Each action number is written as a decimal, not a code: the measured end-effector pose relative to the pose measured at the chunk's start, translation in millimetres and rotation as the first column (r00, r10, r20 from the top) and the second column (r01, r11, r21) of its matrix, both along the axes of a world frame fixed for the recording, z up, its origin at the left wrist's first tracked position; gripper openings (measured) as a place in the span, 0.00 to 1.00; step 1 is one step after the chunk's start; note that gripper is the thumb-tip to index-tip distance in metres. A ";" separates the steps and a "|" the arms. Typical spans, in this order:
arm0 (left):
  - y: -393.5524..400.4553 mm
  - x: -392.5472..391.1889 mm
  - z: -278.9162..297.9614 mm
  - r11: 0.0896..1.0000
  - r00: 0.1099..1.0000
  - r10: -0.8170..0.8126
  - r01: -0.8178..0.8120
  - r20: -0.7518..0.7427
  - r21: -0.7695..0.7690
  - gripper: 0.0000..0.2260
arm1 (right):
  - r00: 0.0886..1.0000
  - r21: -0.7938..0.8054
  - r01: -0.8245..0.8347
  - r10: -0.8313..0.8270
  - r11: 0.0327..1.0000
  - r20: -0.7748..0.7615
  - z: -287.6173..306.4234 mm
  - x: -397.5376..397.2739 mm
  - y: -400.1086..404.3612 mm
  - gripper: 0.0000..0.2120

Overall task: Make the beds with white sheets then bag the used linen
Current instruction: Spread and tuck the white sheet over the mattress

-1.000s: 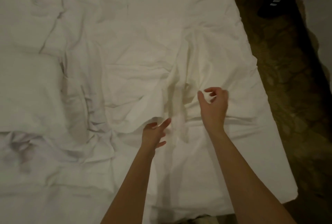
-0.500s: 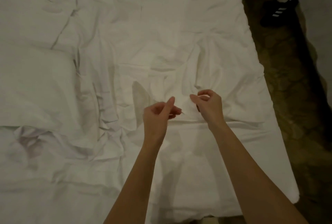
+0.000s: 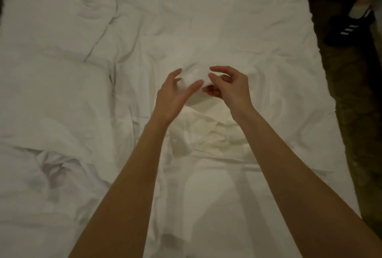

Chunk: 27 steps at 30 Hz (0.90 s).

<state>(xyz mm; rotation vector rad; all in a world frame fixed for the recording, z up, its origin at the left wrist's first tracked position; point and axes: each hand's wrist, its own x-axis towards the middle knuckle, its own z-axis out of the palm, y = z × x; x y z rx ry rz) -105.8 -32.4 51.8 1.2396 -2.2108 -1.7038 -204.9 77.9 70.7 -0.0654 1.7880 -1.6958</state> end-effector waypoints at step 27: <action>-225.5 -77.9 -138.6 0.847 0.857 0.500 -0.514 0.125 0.137 0.08 | 0.769 0.593 -0.228 0.516 0.773 -0.377 -152.7 -115.1 -238.6 0.09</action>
